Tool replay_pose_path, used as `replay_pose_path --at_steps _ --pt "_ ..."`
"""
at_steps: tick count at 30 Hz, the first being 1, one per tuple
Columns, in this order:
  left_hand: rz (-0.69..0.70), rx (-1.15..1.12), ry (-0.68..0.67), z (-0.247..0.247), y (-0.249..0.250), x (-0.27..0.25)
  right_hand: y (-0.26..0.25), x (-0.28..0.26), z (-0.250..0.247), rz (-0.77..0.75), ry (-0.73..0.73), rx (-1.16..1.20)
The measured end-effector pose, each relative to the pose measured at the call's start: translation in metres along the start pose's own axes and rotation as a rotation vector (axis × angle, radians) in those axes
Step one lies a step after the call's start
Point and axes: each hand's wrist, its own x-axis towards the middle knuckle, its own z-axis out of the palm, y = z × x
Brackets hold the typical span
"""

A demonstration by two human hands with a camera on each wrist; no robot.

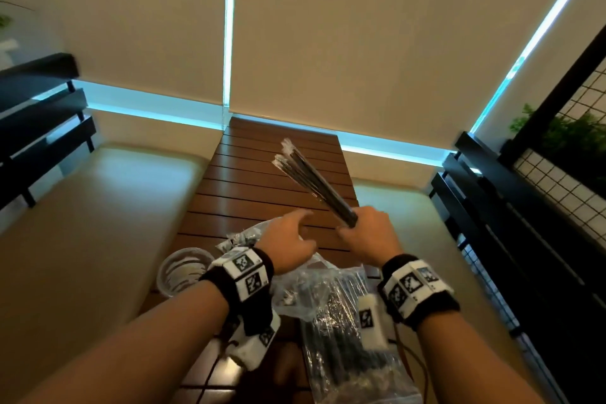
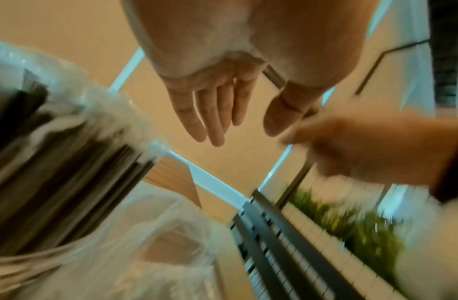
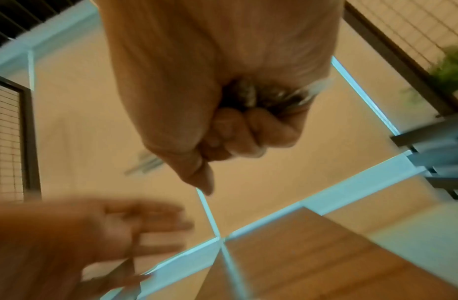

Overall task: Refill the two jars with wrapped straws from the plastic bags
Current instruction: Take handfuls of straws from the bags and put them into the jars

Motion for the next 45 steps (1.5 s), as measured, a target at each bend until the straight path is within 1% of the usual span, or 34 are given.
replay_pose_path --at_steps 2,5,6,7,9,10,11,13,15,17,19,20,21,23,24,25,26,28,30,32,33,34,35,39,41,45 --pt "-0.054 -0.298 0.037 -0.019 0.007 0.004 -0.002 -0.002 0.034 -0.032 -0.014 0.102" --pt "-0.154 -0.826 0.089 -0.048 0.018 0.004 -0.010 -0.003 0.074 -0.060 -0.043 0.223" --pt "-0.165 -0.927 0.151 -0.056 0.021 0.002 -0.013 -0.003 0.084 -0.076 -0.057 0.249" --pt "-0.152 -0.939 0.241 -0.065 0.025 0.000 -0.016 -0.003 0.093 -0.091 -0.074 0.272" --pt "-0.104 -0.752 0.445 -0.078 0.025 -0.001 -0.022 -0.003 0.105 -0.133 -0.103 0.304" --pt "-0.060 -0.642 0.530 -0.084 0.023 -0.002 -0.026 -0.003 0.110 -0.150 -0.111 0.309" --pt "-0.010 -0.533 0.586 -0.090 0.021 -0.005 -0.030 -0.004 0.113 -0.163 -0.118 0.318" --pt "0.064 -0.314 0.617 -0.097 0.015 -0.008 -0.042 -0.005 0.115 -0.188 -0.117 0.353" --pt "0.094 -0.099 0.611 -0.103 0.013 -0.012 -0.055 -0.003 0.117 -0.197 -0.093 0.405" --pt "0.112 0.062 0.604 -0.109 0.013 -0.016 -0.065 -0.001 0.120 -0.203 -0.084 0.465" --pt "0.137 0.158 0.556 -0.116 0.017 -0.020 -0.071 0.000 0.122 -0.215 -0.078 0.514" --pt "0.151 0.164 0.542 -0.121 0.019 -0.022 -0.074 0.000 0.120 -0.232 -0.060 0.540" --pt "0.160 0.122 0.553 -0.125 0.020 -0.024 -0.078 -0.001 0.118 -0.258 -0.039 0.558" --pt "0.124 -0.099 0.622 -0.130 0.025 -0.027 -0.086 -0.002 0.115 -0.305 -0.011 0.592" --pt "0.100 -0.237 0.633 -0.131 0.029 -0.028 -0.092 -0.003 0.114 -0.319 -0.005 0.609" --pt "0.078 -0.353 0.622 -0.130 0.032 -0.030 -0.096 -0.004 0.115 -0.323 -0.002 0.623" --pt "0.074 -0.420 0.599 -0.128 0.034 -0.030 -0.099 -0.004 0.118 -0.315 -0.004 0.631" --pt "0.104 -0.473 0.557 -0.121 0.035 -0.030 -0.101 -0.005 0.121 -0.317 -0.019 0.628" --pt "0.110 -0.498 0.572 -0.115 0.033 -0.030 -0.098 -0.002 0.125 -0.407 -0.070 0.516" --pt "0.102 -0.474 0.605 -0.112 0.032 -0.030 -0.093 0.001 0.130 -0.547 -0.024 0.270" --pt "0.103 -0.454 0.626 -0.112 0.030 -0.029 -0.088 0.004 0.133 -0.570 0.016 0.169" --pt "0.110 -0.442 0.647 -0.112 0.027 -0.028 -0.081 0.005 0.136 -0.561 0.026 0.119" --pt "0.118 -0.436 0.668 -0.113 0.024 -0.028 -0.073 0.005 0.139 -0.537 0.008 0.116" --pt "0.119 -0.395 0.693 -0.113 0.009 -0.022 -0.041 0.005 0.154 -0.429 -0.198 0.326" --pt "0.110 -0.359 0.687 -0.106 0.001 -0.020 -0.037 0.005 0.160 -0.408 -0.226 0.372" --pt "0.109 -0.308 0.669 -0.087 -0.010 -0.017 -0.044 0.003 0.167 -0.421 -0.218 0.411"
